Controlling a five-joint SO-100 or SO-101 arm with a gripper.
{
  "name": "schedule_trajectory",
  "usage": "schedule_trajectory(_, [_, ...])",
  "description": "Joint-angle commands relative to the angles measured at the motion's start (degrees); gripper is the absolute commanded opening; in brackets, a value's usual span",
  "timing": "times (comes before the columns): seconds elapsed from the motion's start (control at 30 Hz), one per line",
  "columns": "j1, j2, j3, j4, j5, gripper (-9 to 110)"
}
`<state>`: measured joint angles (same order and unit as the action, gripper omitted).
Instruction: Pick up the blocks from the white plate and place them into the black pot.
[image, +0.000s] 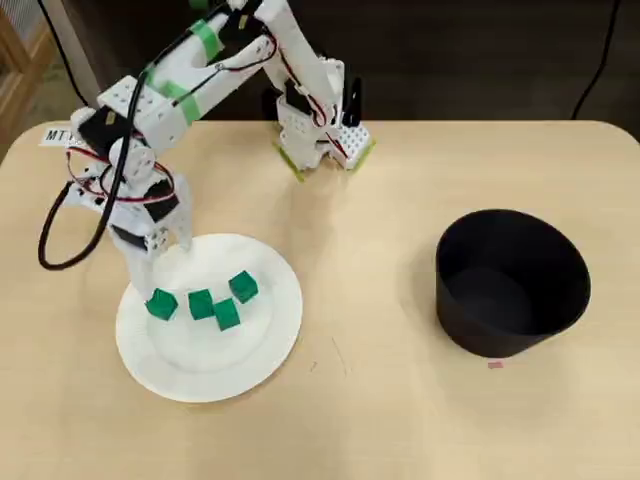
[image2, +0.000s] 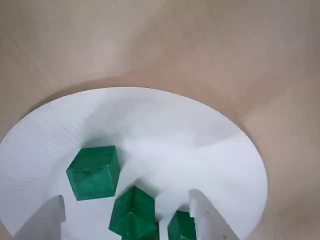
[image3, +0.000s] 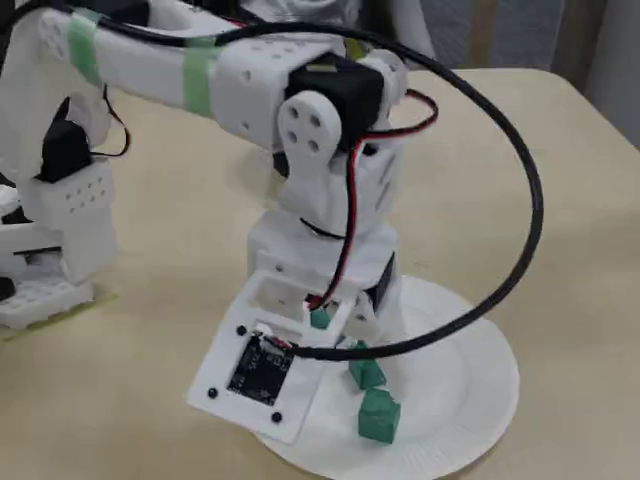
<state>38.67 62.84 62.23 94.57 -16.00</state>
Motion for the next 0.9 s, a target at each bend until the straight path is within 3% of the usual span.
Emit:
schedule_trajectory(0.0, [-0.4,-0.7,-5.3,-0.4,0.5,36])
schedule_trajectory(0.87, [-2.4,-12.0,-17.3,-0.4,1.6,36])
